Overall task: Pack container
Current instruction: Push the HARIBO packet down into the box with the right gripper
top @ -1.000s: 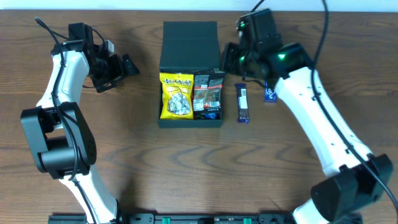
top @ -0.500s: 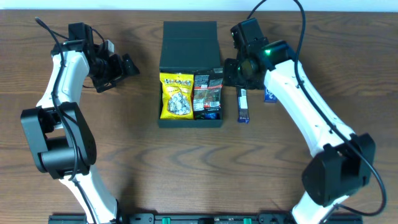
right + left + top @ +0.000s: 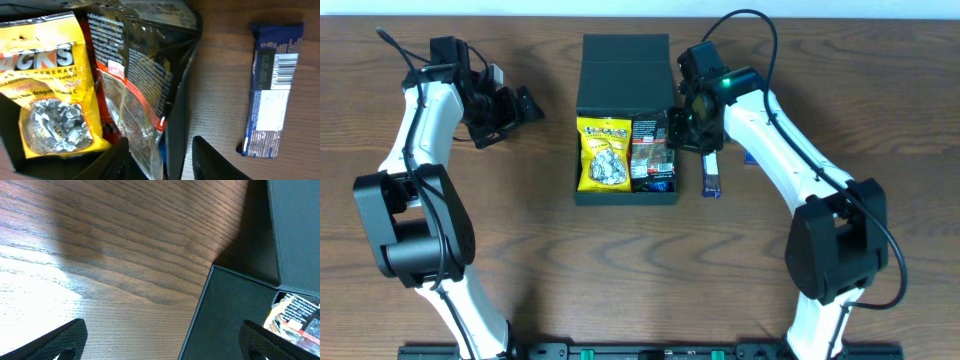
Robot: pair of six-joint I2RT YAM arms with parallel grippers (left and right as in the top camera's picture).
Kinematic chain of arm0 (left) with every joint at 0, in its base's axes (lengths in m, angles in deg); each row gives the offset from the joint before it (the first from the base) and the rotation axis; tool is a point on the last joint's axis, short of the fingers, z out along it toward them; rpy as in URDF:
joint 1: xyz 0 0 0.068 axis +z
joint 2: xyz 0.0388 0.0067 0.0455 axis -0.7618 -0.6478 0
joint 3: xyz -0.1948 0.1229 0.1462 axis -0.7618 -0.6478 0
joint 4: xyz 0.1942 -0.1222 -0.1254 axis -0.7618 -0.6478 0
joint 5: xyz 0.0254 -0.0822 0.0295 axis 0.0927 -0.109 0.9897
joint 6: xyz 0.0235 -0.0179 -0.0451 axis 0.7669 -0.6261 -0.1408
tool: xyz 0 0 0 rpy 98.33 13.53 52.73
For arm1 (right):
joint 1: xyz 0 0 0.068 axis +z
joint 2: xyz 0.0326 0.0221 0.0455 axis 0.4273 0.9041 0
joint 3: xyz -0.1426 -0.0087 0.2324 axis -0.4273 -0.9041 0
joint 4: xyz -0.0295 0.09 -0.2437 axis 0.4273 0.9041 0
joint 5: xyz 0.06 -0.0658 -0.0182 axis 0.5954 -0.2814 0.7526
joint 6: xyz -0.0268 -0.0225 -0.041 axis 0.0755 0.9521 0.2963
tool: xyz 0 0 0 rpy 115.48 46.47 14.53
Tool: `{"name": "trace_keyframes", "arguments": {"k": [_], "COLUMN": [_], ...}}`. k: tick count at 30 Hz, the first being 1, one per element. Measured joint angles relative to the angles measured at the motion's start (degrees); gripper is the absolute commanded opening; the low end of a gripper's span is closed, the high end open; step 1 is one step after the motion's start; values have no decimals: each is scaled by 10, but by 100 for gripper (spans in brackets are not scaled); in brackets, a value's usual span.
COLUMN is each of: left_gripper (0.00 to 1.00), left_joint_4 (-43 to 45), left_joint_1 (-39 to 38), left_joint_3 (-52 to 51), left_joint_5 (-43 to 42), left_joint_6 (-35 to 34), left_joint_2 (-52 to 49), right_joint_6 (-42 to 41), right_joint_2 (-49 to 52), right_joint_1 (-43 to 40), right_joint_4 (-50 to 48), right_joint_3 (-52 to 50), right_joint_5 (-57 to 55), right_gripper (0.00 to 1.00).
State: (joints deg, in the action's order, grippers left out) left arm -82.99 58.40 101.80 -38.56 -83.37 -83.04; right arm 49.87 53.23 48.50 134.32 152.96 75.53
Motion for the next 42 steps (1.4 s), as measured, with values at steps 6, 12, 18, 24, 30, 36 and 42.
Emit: {"name": "trace_keyframes", "arguments": {"k": [6, 12, 18, 24, 30, 36, 42], "left_gripper": [98, 97, 97, 98, 98, 98, 97], "left_joint_4": [0, 1, 1, 1, 1, 1, 1], "left_joint_1": [0, 0, 0, 0, 0, 0, 0], "left_joint_3": [0, 0, 0, 0, 0, 0, 0], "left_joint_5": [0, 0, 0, 0, 0, 0, 0], "left_joint_6": [0, 0, 0, 0, 0, 0, 0], "left_joint_2": [0, 0, 0, 0, 0, 0, 0], "right_joint_6": [4, 8, 10, 8, 9, 19, 26], "right_joint_2": [4, 25, 31, 31, 32, 32, 32], "right_joint_1": [0, 0, 0, 0, 0, 0, 3], "right_joint_4": [-18, -20, -29, -31, -2, 38, 19], "right_joint_3": [0, 0, 0, 0, 39, 135, 155], "right_joint_5": [11, 13, 10, 8, 12, 15, 97], "right_gripper": [39, 28, 4, 1, 1, 1, 1]}}
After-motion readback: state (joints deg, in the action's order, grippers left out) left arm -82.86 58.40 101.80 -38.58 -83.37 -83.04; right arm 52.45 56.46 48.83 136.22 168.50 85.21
